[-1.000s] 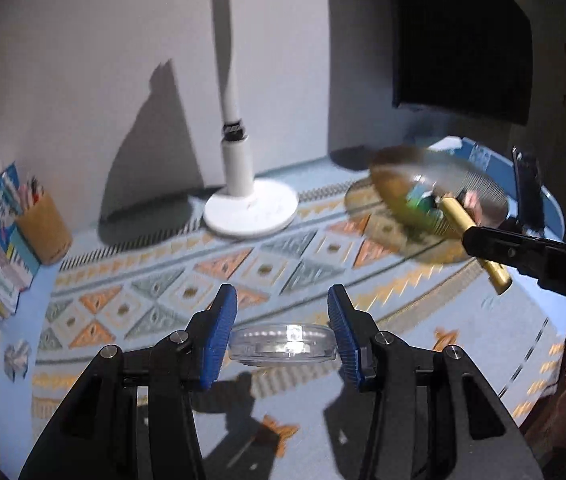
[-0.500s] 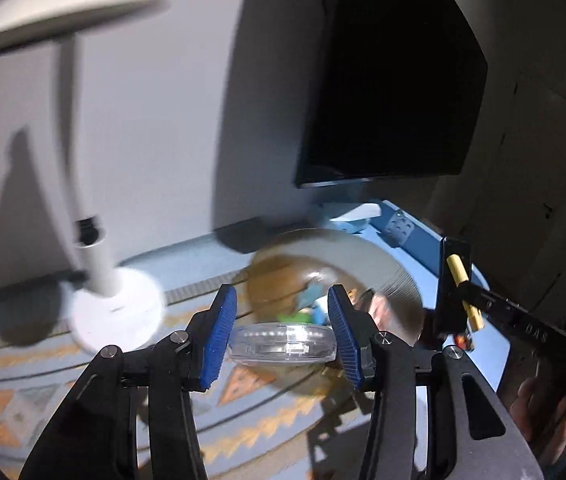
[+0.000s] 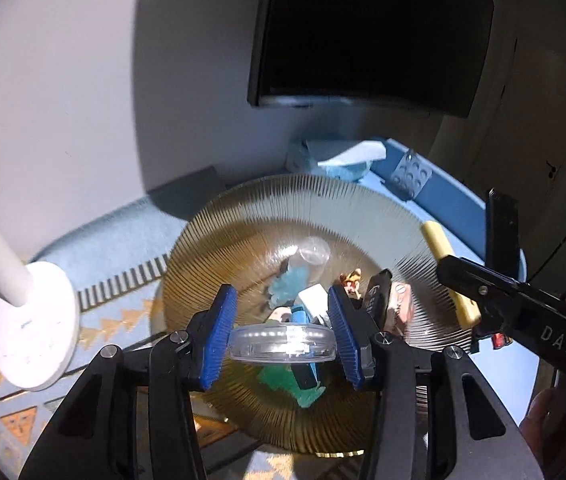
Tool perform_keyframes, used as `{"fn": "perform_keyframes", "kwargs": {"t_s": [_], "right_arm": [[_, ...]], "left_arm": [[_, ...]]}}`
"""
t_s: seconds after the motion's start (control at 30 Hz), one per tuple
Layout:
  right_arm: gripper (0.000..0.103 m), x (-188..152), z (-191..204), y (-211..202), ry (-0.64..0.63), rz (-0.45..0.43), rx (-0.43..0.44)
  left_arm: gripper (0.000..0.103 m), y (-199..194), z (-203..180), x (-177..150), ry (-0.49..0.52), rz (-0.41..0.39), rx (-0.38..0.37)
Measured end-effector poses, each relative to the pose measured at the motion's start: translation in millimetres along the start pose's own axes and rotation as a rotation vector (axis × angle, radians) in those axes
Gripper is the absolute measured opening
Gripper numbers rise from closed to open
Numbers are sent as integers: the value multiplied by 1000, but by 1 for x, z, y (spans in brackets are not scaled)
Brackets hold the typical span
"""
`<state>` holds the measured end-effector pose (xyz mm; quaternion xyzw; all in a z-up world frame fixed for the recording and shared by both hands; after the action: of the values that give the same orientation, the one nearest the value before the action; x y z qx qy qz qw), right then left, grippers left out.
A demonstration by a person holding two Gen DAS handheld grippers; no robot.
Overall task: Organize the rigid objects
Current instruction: 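Carry correction tape and yellow cylinder over the amber bowl and open both grippers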
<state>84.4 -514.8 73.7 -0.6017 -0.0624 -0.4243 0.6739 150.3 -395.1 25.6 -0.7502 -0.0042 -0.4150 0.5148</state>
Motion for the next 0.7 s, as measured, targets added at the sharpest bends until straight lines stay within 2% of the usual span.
{"fn": "perform_keyframes", "kwargs": {"t_s": [0.27, 0.3, 0.33, 0.4, 0.47, 0.7], "right_arm": [[23, -1, -2, 31, -4, 51, -30], [25, 0, -3, 33, 2, 53, -30], [27, 0, -4, 34, 10, 54, -21], [44, 1, -4, 28, 26, 49, -8], [49, 1, -5, 15, 35, 19, -4], [52, -15, 15, -27, 26, -10, 51]], "left_arm": [[45, 13, -1, 4, 3, 6, 3], [48, 13, -1, 5, 4, 5, -4], [64, 11, -1, 4, 2, 7, -7], [79, 1, 3, 3, -8, -8, -3], [79, -12, 9, 2, -10, -29, 9], [79, -89, 43, -20, -62, -98, 69]]}}
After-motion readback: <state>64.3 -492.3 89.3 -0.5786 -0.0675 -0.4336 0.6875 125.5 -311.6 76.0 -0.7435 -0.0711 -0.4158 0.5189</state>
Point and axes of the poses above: each gripper's, at about its wrist camera, not at the fingertips, and y roughly the way its jaws point, z to its left, x to its top, the point moved 10 cm from there along y, roughly the way its jaws point, and after that the axes turned 6 degrees about z, right-handed, at the moved point
